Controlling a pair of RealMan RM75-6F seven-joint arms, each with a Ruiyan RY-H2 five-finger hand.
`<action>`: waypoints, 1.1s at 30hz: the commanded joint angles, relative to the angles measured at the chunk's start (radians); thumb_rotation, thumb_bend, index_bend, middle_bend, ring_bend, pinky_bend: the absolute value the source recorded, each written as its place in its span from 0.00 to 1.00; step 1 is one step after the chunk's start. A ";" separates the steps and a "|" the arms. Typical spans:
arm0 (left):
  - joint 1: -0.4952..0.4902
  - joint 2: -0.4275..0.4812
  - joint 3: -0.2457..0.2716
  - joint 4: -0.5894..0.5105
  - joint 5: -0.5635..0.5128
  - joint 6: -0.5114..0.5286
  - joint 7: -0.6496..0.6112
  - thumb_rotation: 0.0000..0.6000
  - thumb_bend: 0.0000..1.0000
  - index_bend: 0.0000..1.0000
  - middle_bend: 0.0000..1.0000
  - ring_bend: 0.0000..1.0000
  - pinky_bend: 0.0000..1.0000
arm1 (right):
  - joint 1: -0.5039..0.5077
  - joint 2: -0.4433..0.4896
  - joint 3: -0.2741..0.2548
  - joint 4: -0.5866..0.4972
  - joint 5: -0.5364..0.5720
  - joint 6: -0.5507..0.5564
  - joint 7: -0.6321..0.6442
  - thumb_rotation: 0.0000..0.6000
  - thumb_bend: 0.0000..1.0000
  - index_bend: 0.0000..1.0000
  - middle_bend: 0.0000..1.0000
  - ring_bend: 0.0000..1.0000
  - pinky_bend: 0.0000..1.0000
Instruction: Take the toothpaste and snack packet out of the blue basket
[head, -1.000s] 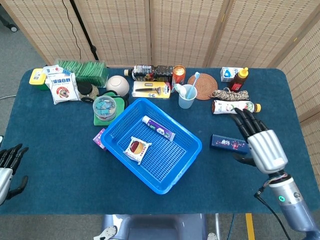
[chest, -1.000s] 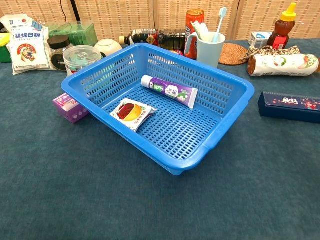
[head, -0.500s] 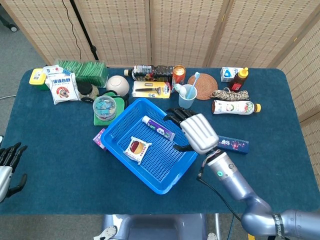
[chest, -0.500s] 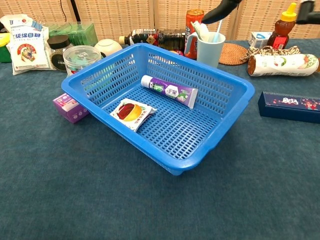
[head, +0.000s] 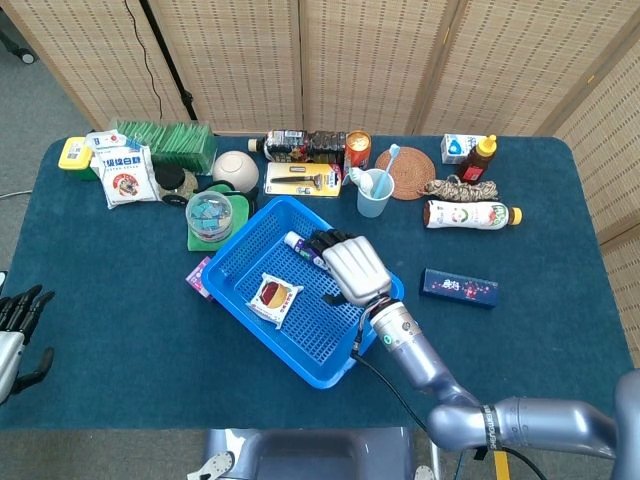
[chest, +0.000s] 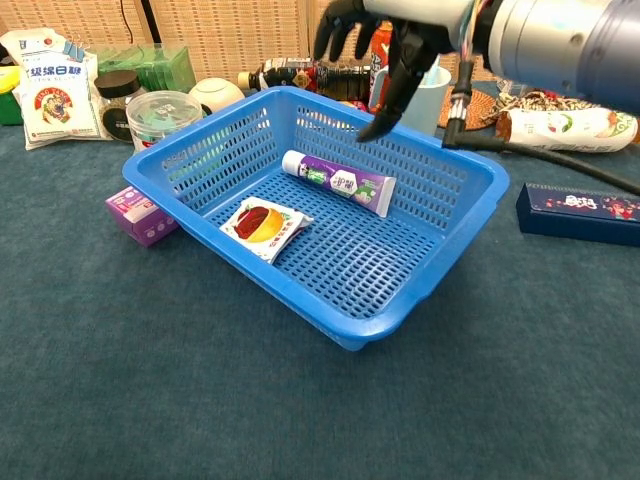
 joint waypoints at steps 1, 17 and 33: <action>-0.001 0.005 0.001 0.003 0.003 -0.002 -0.010 1.00 0.46 0.00 0.00 0.00 0.00 | 0.020 -0.072 -0.040 0.090 0.091 0.034 -0.051 1.00 0.00 0.25 0.25 0.26 0.40; -0.002 0.009 0.003 0.006 0.006 -0.004 -0.021 1.00 0.46 0.00 0.00 0.00 0.00 | 0.040 -0.152 -0.062 0.176 0.125 0.051 -0.052 1.00 0.00 0.29 0.27 0.27 0.42; -0.003 0.009 0.004 0.007 0.009 -0.005 -0.024 1.00 0.46 0.00 0.00 0.00 0.00 | 0.080 -0.266 -0.045 0.254 0.173 0.082 -0.108 1.00 0.19 0.31 0.31 0.29 0.43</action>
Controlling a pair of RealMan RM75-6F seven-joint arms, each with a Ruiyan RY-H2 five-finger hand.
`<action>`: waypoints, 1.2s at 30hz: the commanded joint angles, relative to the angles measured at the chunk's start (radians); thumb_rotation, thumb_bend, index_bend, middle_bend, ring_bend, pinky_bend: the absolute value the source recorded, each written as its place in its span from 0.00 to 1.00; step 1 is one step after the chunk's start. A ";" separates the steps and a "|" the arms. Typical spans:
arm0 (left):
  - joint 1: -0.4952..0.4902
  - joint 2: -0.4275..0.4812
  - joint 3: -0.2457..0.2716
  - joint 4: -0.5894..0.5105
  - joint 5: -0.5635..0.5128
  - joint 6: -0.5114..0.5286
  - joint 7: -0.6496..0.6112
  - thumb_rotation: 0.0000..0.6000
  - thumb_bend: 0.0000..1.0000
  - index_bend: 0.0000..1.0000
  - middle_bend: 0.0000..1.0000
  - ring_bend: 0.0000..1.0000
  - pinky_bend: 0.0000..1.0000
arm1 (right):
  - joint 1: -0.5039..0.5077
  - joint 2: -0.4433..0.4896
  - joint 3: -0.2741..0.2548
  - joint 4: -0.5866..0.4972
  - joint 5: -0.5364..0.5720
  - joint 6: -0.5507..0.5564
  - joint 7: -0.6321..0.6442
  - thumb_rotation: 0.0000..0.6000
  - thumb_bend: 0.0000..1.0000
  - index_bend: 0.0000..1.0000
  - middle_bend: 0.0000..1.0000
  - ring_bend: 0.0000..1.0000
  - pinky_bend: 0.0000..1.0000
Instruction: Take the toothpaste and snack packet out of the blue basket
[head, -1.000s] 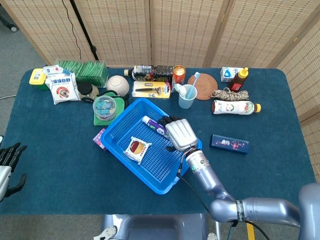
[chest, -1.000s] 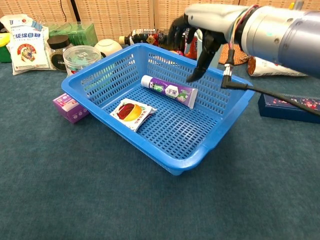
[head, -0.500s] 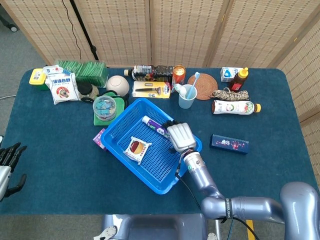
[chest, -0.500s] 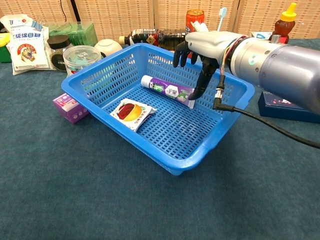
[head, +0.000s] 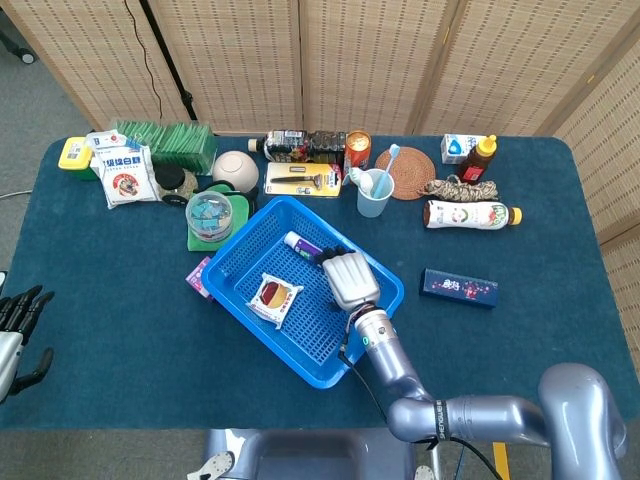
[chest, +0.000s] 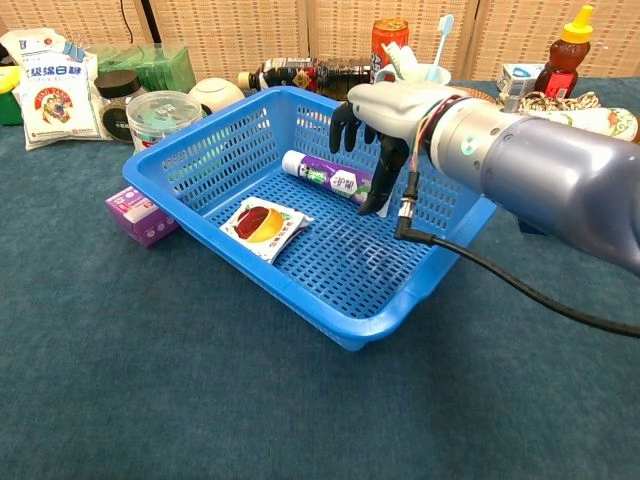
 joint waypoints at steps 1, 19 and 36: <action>0.000 0.000 0.000 0.000 0.001 0.001 -0.002 1.00 0.46 0.00 0.00 0.00 0.00 | 0.014 -0.031 0.015 0.023 0.020 0.012 -0.015 1.00 0.21 0.31 0.31 0.29 0.43; -0.004 0.007 0.000 0.004 -0.002 -0.008 -0.020 1.00 0.46 0.00 0.00 0.00 0.00 | 0.085 -0.146 0.071 0.197 0.141 -0.014 -0.101 1.00 0.34 0.30 0.32 0.31 0.46; -0.009 0.005 -0.005 0.010 -0.019 -0.018 -0.019 1.00 0.46 0.00 0.00 0.00 0.00 | 0.086 -0.156 0.066 0.224 0.151 -0.047 -0.110 1.00 0.35 0.33 0.35 0.37 0.50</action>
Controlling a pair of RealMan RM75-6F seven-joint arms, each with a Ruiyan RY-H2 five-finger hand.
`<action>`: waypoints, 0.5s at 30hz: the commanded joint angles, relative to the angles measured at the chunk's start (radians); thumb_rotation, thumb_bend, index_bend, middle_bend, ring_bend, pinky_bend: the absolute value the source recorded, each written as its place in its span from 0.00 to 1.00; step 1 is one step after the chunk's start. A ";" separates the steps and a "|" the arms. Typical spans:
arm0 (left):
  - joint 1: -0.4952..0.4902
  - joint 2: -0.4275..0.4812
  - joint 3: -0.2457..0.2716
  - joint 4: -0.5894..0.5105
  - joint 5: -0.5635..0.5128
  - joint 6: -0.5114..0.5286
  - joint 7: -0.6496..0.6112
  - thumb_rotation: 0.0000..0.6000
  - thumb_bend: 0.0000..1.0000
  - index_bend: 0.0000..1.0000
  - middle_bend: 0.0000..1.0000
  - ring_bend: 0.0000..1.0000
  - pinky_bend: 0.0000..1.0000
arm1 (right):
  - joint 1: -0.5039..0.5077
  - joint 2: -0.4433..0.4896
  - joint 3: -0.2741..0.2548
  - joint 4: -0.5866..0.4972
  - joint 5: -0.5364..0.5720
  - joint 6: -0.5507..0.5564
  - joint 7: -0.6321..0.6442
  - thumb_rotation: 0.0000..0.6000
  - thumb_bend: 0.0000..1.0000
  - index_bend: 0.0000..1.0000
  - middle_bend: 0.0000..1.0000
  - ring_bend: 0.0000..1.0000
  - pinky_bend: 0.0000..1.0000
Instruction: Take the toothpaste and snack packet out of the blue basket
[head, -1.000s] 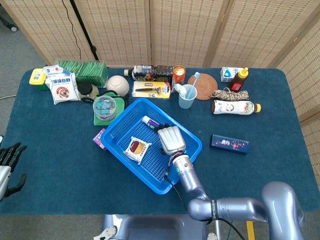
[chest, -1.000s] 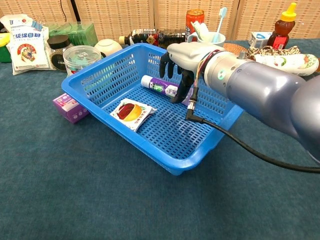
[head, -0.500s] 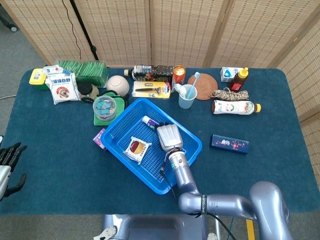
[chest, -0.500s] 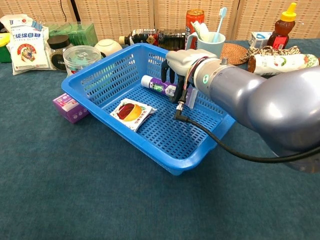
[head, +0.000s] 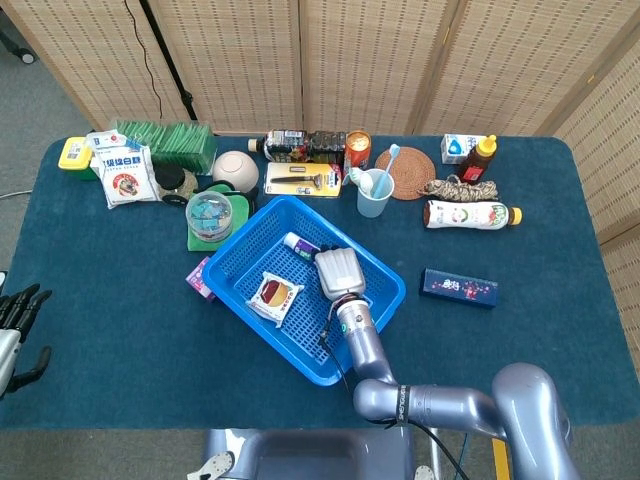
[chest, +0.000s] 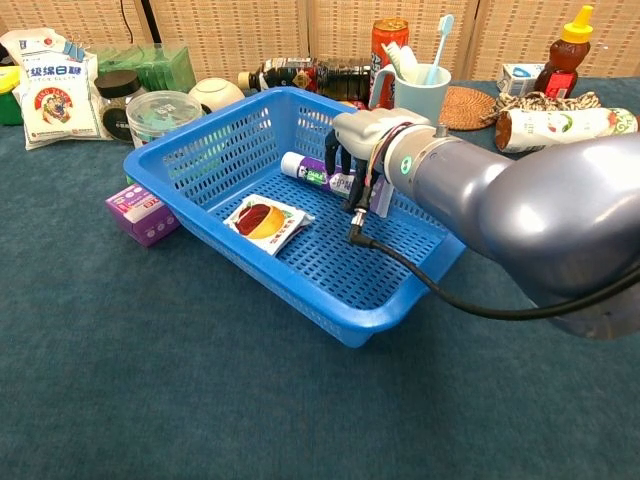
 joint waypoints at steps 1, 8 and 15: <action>-0.001 -0.001 0.001 -0.001 0.000 -0.002 0.002 1.00 0.46 0.00 0.00 0.00 0.00 | -0.003 0.007 -0.009 -0.030 -0.016 0.008 -0.002 1.00 0.36 0.33 0.35 0.38 0.50; 0.000 0.001 0.005 -0.004 0.009 -0.001 0.002 1.00 0.46 0.00 0.00 0.00 0.00 | -0.009 0.028 -0.030 -0.095 -0.011 0.019 -0.033 1.00 0.40 0.35 0.38 0.41 0.50; 0.000 0.003 0.005 -0.004 0.011 -0.001 -0.002 1.00 0.46 0.00 0.00 0.00 0.00 | -0.026 0.076 -0.044 -0.212 -0.068 0.068 -0.031 1.00 0.40 0.37 0.43 0.45 0.52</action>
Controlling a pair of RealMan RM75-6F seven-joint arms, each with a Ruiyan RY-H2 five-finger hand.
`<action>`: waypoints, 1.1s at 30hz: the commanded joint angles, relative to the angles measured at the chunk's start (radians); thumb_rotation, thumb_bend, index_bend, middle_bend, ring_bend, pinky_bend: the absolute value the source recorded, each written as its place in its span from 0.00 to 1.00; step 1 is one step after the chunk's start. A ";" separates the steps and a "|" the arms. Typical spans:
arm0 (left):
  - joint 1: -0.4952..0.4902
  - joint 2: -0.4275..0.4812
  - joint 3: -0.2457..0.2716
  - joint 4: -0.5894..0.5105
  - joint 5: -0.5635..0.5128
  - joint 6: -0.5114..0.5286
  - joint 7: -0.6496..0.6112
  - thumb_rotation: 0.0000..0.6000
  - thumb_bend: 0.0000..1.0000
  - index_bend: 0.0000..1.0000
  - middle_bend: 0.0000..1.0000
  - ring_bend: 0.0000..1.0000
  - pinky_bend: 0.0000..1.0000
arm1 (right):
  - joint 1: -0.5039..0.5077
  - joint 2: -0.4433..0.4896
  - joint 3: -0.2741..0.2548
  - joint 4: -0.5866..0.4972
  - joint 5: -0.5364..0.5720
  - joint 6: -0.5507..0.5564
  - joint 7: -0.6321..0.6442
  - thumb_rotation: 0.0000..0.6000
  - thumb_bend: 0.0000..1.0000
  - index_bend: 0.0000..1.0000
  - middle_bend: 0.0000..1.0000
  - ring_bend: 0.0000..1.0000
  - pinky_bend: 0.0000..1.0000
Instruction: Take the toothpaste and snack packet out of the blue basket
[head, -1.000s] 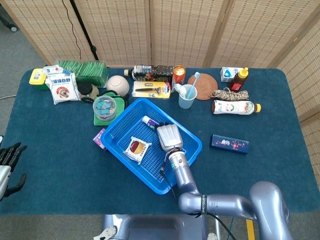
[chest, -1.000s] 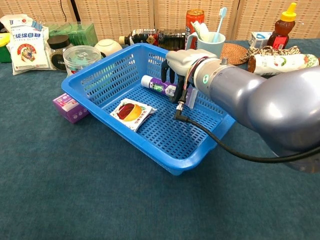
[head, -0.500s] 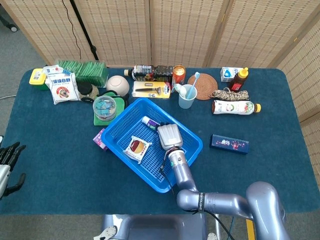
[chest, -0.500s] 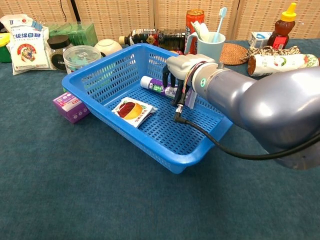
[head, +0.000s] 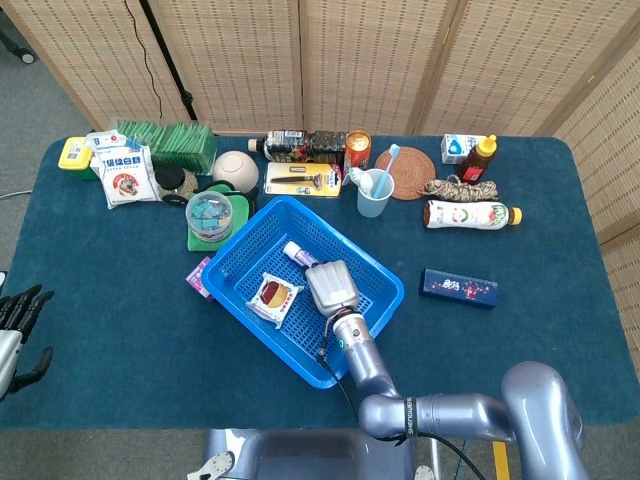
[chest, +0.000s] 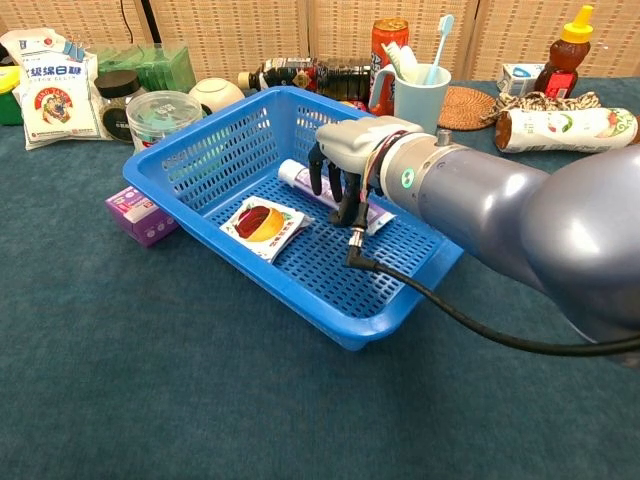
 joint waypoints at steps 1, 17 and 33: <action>0.002 0.001 0.000 0.000 0.002 0.005 -0.001 1.00 0.46 0.00 0.00 0.00 0.00 | -0.014 0.026 -0.007 -0.048 -0.074 0.051 0.017 1.00 0.40 0.37 0.42 0.45 0.53; 0.002 0.006 0.003 -0.001 0.005 0.003 -0.013 1.00 0.46 0.00 0.00 0.00 0.00 | 0.007 -0.035 0.048 0.031 0.034 0.026 0.013 1.00 0.03 0.16 0.12 0.17 0.24; -0.006 0.014 0.000 0.004 -0.007 -0.017 -0.042 1.00 0.46 0.00 0.00 0.00 0.00 | 0.061 -0.132 0.089 0.237 0.094 -0.047 0.036 1.00 0.00 0.21 0.16 0.18 0.27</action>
